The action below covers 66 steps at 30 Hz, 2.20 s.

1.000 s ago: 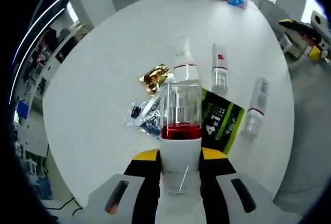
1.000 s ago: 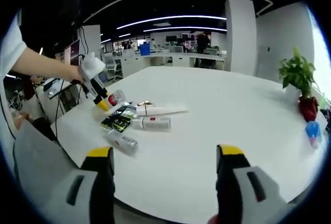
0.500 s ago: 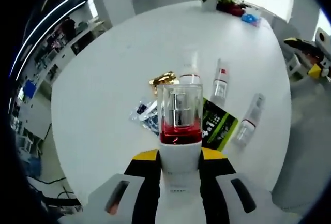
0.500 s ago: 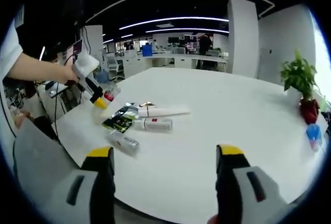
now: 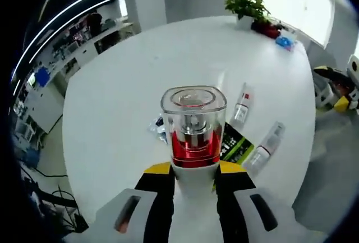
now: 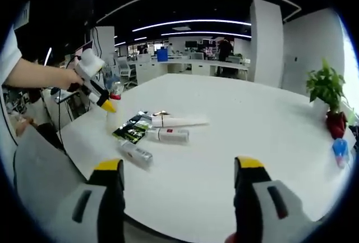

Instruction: Arrange the skincare products in the storage area until every visible bottle or jar stands upright without overlapping.

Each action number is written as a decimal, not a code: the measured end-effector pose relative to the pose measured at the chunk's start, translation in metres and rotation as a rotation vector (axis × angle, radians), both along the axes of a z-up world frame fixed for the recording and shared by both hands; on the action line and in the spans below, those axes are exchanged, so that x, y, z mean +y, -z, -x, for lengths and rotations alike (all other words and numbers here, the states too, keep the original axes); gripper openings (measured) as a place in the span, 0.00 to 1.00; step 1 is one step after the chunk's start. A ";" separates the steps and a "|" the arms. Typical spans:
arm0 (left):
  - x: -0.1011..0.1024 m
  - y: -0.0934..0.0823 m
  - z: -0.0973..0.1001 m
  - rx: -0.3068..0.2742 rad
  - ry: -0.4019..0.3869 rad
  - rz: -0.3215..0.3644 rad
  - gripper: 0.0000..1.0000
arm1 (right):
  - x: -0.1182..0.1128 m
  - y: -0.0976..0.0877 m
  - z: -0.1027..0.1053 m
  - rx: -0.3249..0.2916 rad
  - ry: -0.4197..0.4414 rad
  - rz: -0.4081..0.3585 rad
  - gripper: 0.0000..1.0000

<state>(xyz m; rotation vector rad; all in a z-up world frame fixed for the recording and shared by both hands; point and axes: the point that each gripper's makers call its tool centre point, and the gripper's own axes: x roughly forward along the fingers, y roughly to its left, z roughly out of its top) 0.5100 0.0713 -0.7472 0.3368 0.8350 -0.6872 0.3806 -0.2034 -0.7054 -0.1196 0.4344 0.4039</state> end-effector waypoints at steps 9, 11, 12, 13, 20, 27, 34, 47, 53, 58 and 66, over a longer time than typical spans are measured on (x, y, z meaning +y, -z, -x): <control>-0.019 -0.020 0.007 -0.015 -0.060 0.104 0.25 | 0.003 -0.001 0.001 -0.002 -0.014 -0.001 0.81; -0.026 -0.026 0.009 -0.019 -0.079 0.129 0.25 | 0.003 -0.001 0.001 -0.001 -0.014 -0.002 0.81; -0.030 -0.029 0.010 -0.025 -0.093 0.144 0.25 | 0.003 0.000 0.001 0.001 -0.015 -0.005 0.81; -0.033 -0.031 0.011 -0.028 -0.095 0.151 0.25 | 0.003 -0.001 0.001 0.001 -0.015 -0.006 0.81; -0.058 -0.049 0.017 -0.052 -0.163 0.248 0.25 | 0.008 0.000 0.002 0.003 -0.036 -0.003 0.80; -0.083 -0.065 0.028 -0.073 -0.208 0.304 0.25 | 0.015 -0.004 0.002 0.024 -0.057 -0.031 0.70; -0.111 -0.079 0.044 -0.061 -0.207 0.382 0.25 | 0.053 -0.018 -0.014 -0.018 -0.158 -0.046 0.69; -0.146 -0.097 0.058 -0.035 -0.199 0.489 0.25 | 0.107 -0.020 -0.050 -0.044 -0.346 -0.052 0.57; -0.156 -0.096 0.058 -0.036 -0.208 0.500 0.25 | 0.117 -0.020 -0.056 -0.054 -0.403 -0.041 0.47; -0.166 -0.095 0.057 -0.036 -0.208 0.517 0.25 | 0.117 -0.012 -0.059 -0.046 -0.427 -0.023 0.37; -0.181 -0.087 0.056 -0.017 -0.181 0.514 0.25 | 0.099 0.003 -0.065 -0.031 -0.440 -0.027 0.29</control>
